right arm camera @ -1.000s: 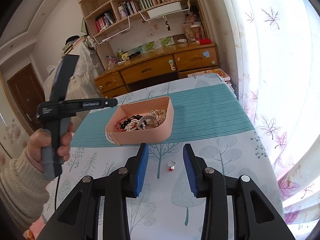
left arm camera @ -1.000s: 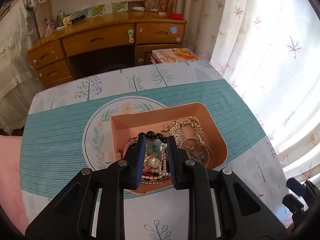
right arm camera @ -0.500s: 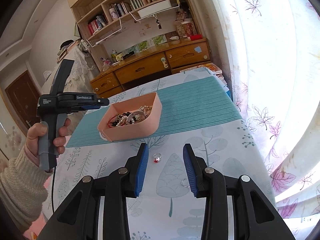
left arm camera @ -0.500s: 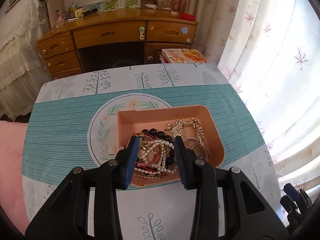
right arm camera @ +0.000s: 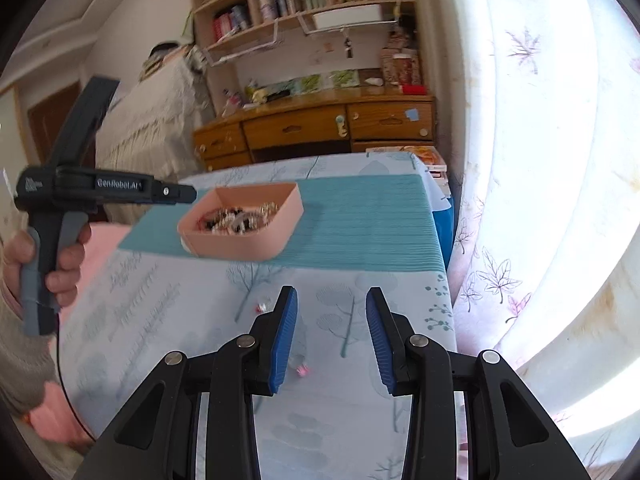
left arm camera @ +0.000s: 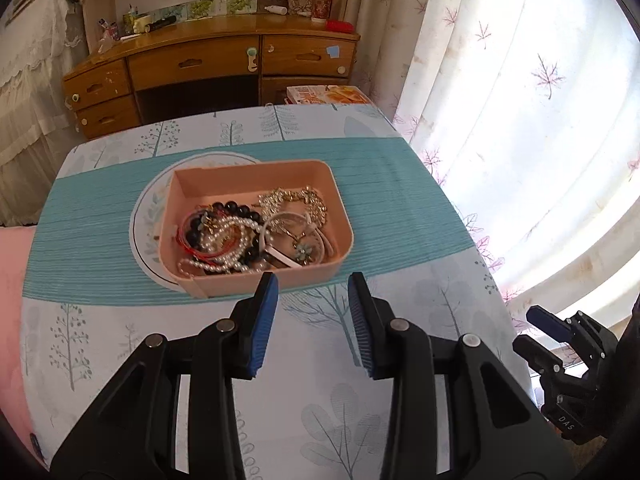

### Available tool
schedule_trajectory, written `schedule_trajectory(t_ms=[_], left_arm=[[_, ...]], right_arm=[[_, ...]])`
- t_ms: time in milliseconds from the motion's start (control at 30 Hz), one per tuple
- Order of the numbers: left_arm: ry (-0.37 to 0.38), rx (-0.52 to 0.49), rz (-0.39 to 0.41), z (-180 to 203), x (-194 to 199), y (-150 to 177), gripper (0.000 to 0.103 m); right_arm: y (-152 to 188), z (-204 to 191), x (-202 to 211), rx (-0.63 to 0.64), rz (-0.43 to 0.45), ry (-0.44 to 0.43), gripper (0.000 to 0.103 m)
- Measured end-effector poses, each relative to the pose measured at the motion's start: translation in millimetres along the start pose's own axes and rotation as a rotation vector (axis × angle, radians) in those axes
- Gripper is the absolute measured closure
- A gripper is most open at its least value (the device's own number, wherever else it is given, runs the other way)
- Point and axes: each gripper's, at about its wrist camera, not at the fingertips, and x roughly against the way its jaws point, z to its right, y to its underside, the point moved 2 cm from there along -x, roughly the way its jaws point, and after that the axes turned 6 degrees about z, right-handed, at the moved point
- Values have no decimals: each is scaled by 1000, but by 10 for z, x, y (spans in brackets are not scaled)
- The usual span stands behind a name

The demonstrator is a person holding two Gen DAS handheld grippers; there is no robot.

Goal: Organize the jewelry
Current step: 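Grasp the pink-stone ring with the right tool while the left tool approaches the red-stone ring, then close the left tool on the red-stone ring and lift it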

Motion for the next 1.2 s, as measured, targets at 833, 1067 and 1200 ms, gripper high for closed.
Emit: schedule_trajectory(t_ms=[833, 1067, 1200], left_arm=[[45, 60, -188, 416, -705, 823, 70], [57, 66, -183, 495, -745, 783, 70], [20, 69, -168, 528, -783, 743, 70]], right_arm=[[574, -267, -841, 235, -246, -266, 82], [585, -372, -891, 283, -241, -222, 94], [588, -396, -877, 278, -229, -211, 94]])
